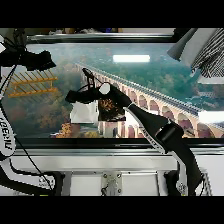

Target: Fold the clothes and pants, and hang the long-sleeved shirts on hangers.

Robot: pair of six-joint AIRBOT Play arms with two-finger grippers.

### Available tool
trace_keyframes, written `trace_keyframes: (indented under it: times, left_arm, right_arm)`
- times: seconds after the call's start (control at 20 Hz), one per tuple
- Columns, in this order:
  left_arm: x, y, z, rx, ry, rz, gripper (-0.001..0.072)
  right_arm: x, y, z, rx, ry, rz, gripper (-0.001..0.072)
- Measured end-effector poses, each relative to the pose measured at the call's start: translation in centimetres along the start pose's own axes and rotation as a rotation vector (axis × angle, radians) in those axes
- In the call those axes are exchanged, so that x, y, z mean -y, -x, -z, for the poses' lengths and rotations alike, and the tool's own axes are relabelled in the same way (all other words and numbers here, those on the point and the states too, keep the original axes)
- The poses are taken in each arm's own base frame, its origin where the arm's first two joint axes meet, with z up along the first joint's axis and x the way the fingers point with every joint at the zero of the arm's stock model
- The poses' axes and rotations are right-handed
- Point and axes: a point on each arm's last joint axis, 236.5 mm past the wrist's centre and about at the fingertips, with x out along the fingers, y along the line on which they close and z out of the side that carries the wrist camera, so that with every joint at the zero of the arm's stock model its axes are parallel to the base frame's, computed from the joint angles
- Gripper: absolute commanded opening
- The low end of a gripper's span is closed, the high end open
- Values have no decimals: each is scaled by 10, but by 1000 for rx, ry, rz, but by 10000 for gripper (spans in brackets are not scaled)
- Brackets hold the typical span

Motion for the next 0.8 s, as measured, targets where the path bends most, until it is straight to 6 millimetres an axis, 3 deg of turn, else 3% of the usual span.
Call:
trace_keyframes:
  times: [0.2,0.3,0.4,0.5,0.65,0.8]
  left_arm:
    - [12,5,1,7,-20,7,8]
    - [24,7,3,7,-44,15,8]
    - [42,12,5,12,-90,29,8]
    - [60,12,14,3,-135,46,8]
    - [82,6,36,-23,-182,72,8]
    - [94,-6,60,-57,-196,88,8]
  right_arm:
    - [-7,59,-43,54,83,0,709]
    - [7,102,-57,62,131,72,709]
    - [36,148,-60,50,152,192,709]
    - [82,196,-48,17,121,333,710]
    - [162,257,-6,-46,-31,490,710]
    - [219,283,39,-78,-243,501,710]
